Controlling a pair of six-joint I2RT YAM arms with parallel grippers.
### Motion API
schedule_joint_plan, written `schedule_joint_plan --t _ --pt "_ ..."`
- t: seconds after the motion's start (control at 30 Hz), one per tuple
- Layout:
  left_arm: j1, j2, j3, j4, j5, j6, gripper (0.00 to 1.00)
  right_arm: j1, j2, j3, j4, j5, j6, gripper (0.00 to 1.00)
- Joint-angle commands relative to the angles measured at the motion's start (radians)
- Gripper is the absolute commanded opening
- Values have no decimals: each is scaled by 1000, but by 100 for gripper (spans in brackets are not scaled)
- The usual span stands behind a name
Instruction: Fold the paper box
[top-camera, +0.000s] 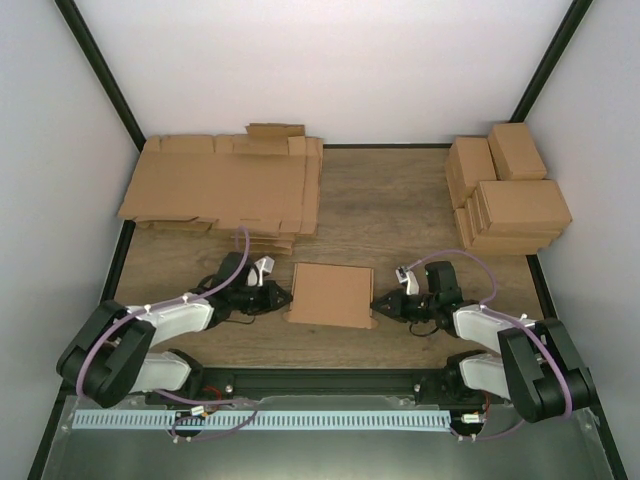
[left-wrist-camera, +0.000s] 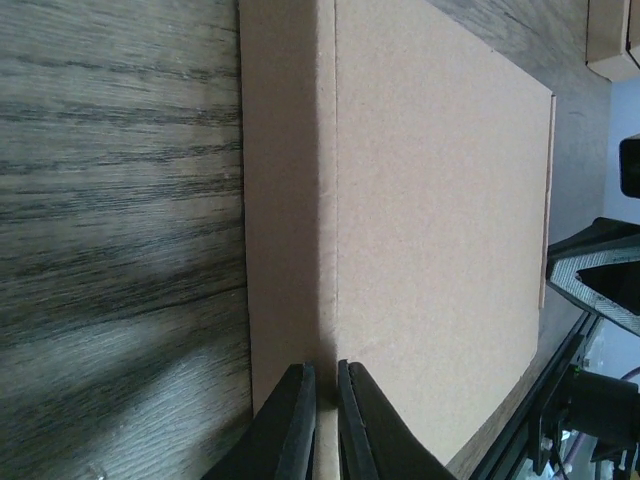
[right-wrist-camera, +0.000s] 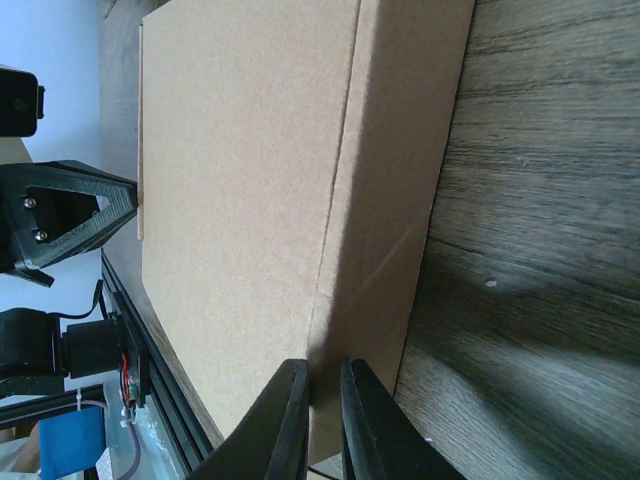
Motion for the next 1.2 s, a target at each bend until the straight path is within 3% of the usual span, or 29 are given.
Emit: schedule_joint_plan --t 0.0,0.1,0.4,0.87,1.17 --pt "-2 27 -12 33 17 13 8 -6 15 15 -26 22 -20 11" --pt "-1 52 -14 31 10 14 4 -5 20 15 -24 17 -23 11" --pt "-25 123 2 16 5 30 4 -4 57 18 -14 3 -28 11" --pt "-177 210 116 -169 -264 50 4 56 88 33 -37 87 -22 10" --pt "-239 271 177 -182 -296 50 4 80 77 62 -73 123 -25 11"
